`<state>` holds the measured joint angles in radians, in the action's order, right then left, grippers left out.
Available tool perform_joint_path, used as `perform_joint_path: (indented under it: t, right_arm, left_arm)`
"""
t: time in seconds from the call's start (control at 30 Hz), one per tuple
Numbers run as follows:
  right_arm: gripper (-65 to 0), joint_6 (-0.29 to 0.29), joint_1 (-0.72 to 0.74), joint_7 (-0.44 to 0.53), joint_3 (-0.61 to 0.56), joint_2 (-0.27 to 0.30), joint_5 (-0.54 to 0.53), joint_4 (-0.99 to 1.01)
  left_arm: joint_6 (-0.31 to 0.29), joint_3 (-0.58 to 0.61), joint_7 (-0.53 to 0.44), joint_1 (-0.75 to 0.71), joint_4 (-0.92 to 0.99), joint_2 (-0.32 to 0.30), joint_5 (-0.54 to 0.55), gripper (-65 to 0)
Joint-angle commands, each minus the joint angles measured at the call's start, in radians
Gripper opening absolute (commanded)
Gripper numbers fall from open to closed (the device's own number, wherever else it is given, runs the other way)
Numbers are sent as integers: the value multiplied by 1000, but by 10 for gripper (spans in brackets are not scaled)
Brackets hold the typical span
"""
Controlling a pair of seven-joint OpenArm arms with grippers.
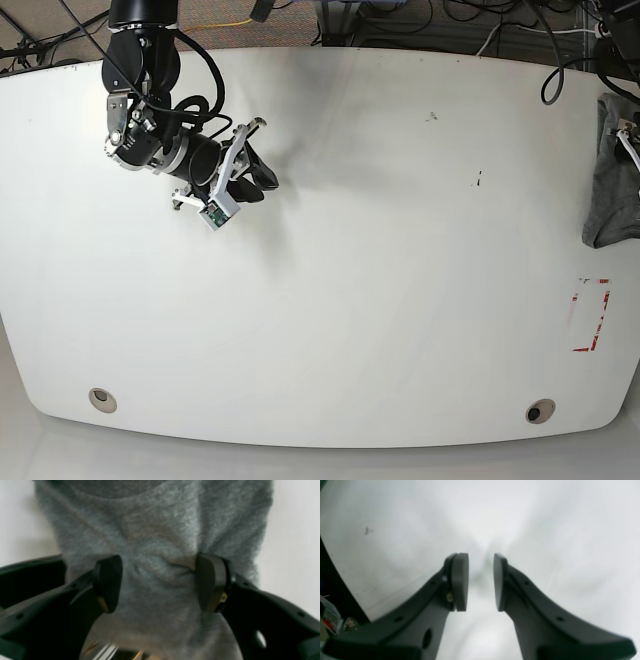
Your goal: Fold the T-shirt properly
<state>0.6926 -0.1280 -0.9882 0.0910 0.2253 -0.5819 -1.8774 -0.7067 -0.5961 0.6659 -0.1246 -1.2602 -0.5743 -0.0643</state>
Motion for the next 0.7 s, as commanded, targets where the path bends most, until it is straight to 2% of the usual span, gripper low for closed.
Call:
perform_joint_path:
  t: [0.0, 0.13, 0.23, 0.33, 0.4, 0.47, 0.5, 0.6, 0.67]
  right_arm:
    - [-490, 6, 12, 24, 6, 15, -19, -27]
    - [-488, 6, 14, 25, 56, 50, -17, -41]
    - [-485, 6, 24, 56, 120, 55, -6, -29]
    - [-485, 6, 35, 108, 141, 55, 95, -18]
    - [-485, 6, 35, 136, 146, 55, 178, -17]
    - [-485, 6, 35, 200, 166, 49, 307, 0]
    - [-485, 6, 35, 234, 174, 42, 345, 14]
    - [-484, 6, 18, 414, 235, -17, 489, 62]
    - [-484, 6, -14, 535, 292, -45, 544, 81]
  left_arm:
    - [9, -12, 50, 9, -166, 9, 4, -225]
    - [9, -9, 91, 9, -375, 106, 1, -225]
    - [9, 38, 88, 38, -473, 204, -4, -269]
    - [17, 95, 25, 52, -536, 293, -6, -271]
    - [97, 129, -45, 26, -557, 331, -6, -271]
    - [216, 172, -176, -7, -562, 383, -6, -271]
    - [255, 189, -219, -14, -560, 403, -7, -271]
    - [407, 253, -409, -71, -533, 468, -7, -271]
    - [459, 285, -492, -117, -530, 488, -7, -271]
